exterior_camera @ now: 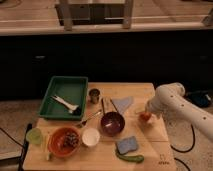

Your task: Place apple in paper cup

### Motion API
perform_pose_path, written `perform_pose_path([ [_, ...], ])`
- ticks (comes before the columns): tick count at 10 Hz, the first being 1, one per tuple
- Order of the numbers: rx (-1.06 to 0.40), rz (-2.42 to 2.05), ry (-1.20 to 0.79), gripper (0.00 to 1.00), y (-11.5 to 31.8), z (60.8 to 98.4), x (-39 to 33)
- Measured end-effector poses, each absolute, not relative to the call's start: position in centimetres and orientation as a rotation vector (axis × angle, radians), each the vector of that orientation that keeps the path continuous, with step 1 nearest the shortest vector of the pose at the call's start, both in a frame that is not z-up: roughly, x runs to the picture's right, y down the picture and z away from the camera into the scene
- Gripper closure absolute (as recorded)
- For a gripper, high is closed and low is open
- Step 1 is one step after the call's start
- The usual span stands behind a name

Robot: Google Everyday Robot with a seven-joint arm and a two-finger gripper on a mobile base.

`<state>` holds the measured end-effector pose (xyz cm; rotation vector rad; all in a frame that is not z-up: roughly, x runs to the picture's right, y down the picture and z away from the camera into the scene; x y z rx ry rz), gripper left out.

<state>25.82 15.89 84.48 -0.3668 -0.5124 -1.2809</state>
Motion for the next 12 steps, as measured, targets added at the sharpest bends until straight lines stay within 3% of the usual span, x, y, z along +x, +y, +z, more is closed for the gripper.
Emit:
perform_pose_path([
  [4, -0.448, -1.231, -0.494, 0.25, 15.9, 85.3, 25.8],
  [5, -0.462, -1.223, -0.495, 0.32, 16.0, 85.7, 25.9],
  [6, -0.502, -1.22, -0.492, 0.47, 16.8, 86.6, 26.2],
  [8, -0.511, -1.217, -0.494, 0.63, 16.9, 87.1, 26.2],
  [9, -0.513, -1.21, -0.494, 0.78, 16.9, 86.9, 26.4],
  [12, -0.494, -1.212, -0.488, 0.99, 15.9, 85.9, 26.5],
])
